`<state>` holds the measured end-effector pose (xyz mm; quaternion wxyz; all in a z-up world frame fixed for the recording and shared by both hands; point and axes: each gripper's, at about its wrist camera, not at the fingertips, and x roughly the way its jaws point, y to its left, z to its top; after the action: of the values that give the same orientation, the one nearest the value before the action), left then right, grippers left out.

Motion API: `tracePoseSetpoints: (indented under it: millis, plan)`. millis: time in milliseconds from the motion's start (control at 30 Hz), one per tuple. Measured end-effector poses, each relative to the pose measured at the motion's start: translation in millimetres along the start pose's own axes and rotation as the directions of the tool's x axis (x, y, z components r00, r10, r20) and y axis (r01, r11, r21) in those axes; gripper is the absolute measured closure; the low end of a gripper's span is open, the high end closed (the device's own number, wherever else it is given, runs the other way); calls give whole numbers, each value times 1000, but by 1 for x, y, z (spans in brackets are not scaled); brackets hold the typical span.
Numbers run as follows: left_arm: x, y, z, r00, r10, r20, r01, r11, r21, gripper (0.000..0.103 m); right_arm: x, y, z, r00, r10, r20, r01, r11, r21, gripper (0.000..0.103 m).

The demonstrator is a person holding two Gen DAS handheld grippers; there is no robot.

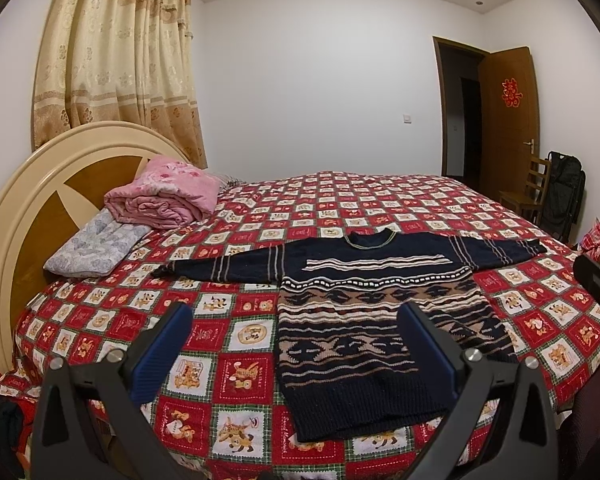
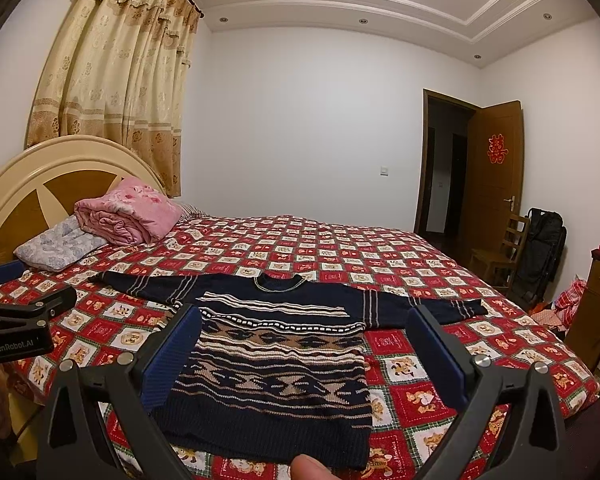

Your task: Fold small clothes

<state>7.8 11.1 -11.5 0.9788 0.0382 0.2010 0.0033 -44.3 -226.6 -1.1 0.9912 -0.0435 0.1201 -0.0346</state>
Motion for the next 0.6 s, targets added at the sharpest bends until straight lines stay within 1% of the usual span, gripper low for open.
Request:
tracePoseSetpoints:
  millis: [600]
  plan:
    - [6, 0, -8, 1000, 1, -21, -1, 1000, -7, 0, 7, 3, -6, 1000, 7, -22, -7, 1000, -14, 1]
